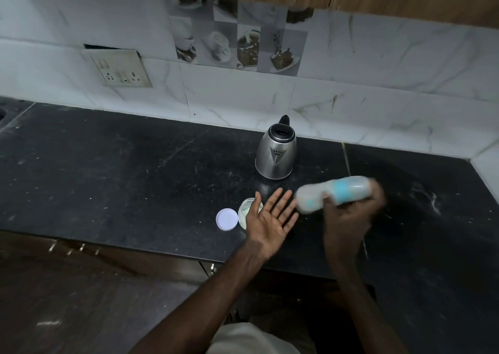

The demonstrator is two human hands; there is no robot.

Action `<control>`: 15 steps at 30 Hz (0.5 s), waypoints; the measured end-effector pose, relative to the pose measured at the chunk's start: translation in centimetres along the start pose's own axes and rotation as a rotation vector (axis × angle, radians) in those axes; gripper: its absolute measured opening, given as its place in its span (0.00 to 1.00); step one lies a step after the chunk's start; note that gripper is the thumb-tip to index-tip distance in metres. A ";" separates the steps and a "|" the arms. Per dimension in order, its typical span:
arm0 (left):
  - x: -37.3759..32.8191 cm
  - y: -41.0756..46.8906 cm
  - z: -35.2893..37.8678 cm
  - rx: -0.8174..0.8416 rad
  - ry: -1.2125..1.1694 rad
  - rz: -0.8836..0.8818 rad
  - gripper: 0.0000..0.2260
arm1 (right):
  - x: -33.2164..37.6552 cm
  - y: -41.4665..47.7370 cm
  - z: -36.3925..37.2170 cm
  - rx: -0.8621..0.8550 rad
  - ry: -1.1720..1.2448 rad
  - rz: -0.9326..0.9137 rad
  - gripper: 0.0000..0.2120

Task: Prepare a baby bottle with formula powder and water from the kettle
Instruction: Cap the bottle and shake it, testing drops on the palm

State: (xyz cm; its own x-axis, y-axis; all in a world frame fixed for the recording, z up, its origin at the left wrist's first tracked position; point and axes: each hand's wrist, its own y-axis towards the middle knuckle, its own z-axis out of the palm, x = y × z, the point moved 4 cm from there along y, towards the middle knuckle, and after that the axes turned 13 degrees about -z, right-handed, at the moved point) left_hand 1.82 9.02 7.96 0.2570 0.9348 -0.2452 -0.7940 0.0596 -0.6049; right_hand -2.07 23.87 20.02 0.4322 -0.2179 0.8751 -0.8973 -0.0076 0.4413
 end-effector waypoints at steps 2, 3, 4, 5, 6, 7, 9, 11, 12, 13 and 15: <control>0.3 0.1 -0.3 -0.031 -0.018 -0.005 0.31 | -1.4 -2.3 1.3 0.208 -0.083 0.035 0.41; 0.4 0.1 -0.4 -0.040 -0.012 -0.006 0.31 | -1.7 -2.8 1.1 0.204 -0.128 0.004 0.41; 0.4 0.1 -0.4 -0.044 0.005 -0.005 0.31 | -1.4 -2.7 0.5 0.127 -0.129 -0.001 0.42; 0.4 0.1 -0.4 -0.042 0.026 -0.003 0.31 | -1.3 -2.4 -0.2 -0.020 -0.088 0.002 0.41; 0.4 0.2 -0.6 -0.031 0.034 -0.002 0.31 | -1.5 -2.3 -0.7 -0.149 -0.035 0.030 0.41; 0.5 0.3 -0.8 -0.018 0.020 -0.005 0.30 | -1.7 -2.3 -0.6 -0.197 -0.025 0.048 0.40; 0.8 0.3 -1.1 -0.019 -0.040 -0.020 0.30 | -1.5 -3.2 1.0 -0.010 -0.095 0.094 0.41; 1.3 0.6 -1.2 -0.010 -0.083 -0.027 0.30 | -1.9 -4.2 2.0 0.225 -0.168 0.069 0.41; 1.4 0.7 -1.1 -0.007 -0.086 -0.029 0.30 | -1.7 -4.1 1.6 0.191 -0.177 0.056 0.41; 1.5 0.7 -1.0 -0.008 -0.076 -0.034 0.30 | -1.7 -3.6 1.0 0.071 -0.142 0.056 0.41; 1.5 0.6 -0.7 -0.010 -0.056 -0.039 0.30 | -1.2 -3.0 0.4 -0.104 -0.079 0.074 0.39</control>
State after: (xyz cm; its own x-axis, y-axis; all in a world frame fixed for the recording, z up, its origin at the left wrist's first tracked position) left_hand 2.08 10.22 6.70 0.2563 0.9500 -0.1782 -0.7782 0.0935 -0.6211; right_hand 0.07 23.73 17.56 0.3530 -0.2904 0.8894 -0.9107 0.1114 0.3978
